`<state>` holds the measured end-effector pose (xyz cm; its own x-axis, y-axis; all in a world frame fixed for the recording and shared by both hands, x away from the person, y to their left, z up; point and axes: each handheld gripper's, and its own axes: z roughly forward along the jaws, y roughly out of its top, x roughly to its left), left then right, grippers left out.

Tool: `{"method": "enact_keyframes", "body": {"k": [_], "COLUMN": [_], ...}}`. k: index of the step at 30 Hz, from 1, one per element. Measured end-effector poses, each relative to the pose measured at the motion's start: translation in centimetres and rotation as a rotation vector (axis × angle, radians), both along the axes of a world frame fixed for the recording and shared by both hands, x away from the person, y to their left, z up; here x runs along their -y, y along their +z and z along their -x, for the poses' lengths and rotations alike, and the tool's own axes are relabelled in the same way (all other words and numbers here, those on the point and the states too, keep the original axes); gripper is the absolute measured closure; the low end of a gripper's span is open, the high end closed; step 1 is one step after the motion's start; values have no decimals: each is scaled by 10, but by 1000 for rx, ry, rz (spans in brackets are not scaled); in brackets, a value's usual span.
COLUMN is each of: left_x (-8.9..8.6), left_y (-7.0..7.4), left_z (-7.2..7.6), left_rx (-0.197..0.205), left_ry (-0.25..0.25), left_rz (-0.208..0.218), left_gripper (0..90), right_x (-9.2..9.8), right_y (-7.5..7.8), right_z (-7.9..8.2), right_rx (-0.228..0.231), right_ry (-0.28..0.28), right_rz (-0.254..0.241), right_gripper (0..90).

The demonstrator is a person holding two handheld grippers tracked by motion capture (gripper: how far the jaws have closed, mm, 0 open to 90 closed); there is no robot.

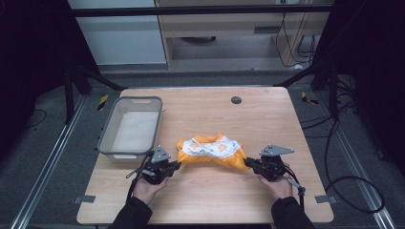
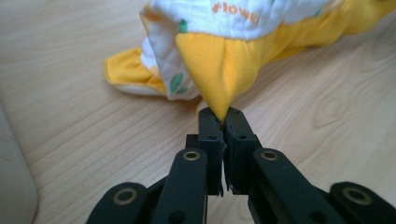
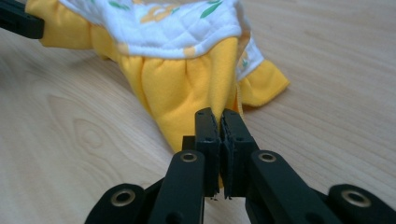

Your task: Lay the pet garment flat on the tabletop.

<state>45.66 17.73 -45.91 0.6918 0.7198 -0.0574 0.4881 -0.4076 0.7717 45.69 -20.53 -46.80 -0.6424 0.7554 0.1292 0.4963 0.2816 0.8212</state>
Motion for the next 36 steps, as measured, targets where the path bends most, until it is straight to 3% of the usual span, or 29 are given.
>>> {"method": "enact_keyframes", "body": {"k": [3, 6, 9, 12, 14, 17, 19, 22, 24, 26, 30, 32, 36], "left_x": [-7, -13, -19, -23, -22, -17, -13, -14, -17, -22, -30, -32, -31], "left_y": [15, 27, 32, 27, 19, 2, -8, -9, -5, 2, 19, 28, 36], "left_z": [9, 17, 26, 32, 33, 29, 24, 23, 25, 27, 24, 16, 6], "left_rx": [12, -9, -36, -80, -98, -126, -123, -105, -76, -43, 43, 74, 95], "left_ry": [-18, -39, -63, -55, -44, -18, -2, 9, 13, 28, 68, 84, 102], "left_rz": [48, 89, 111, 96, 63, 14, -26, -35, -12, 20, 75, 81, 79], "left_gripper": [866, 866, 864, 859, 852, 805, 712, 632, 579, 466, 423, 402, 399], "right_x": [4, 8, 10, 11, 12, 11, 9, 7, 7, 10, 14, 15, 12], "right_y": [9, 21, 31, 33, 28, 14, 1, -4, -5, 2, 10, 16, 21], "right_z": [9, 21, 31, 40, 43, 41, 36, 33, 33, 35, 33, 24, 9], "right_rx": [14, 29, 14, -16, -58, -77, -67, -78, -68, -9, 44, 77, 95], "right_ry": [12, 42, 70, 92, 91, 50, 14, 8, 6, -2, -19, -46, -70], "right_rz": [-16, -36, -78, -100, -91, -35, 23, 42, 42, 30, 9, 2, 7], "right_gripper": [869, 867, 865, 858, 843, 804, 758, 749, 726, 685, 651, 611, 583]}}
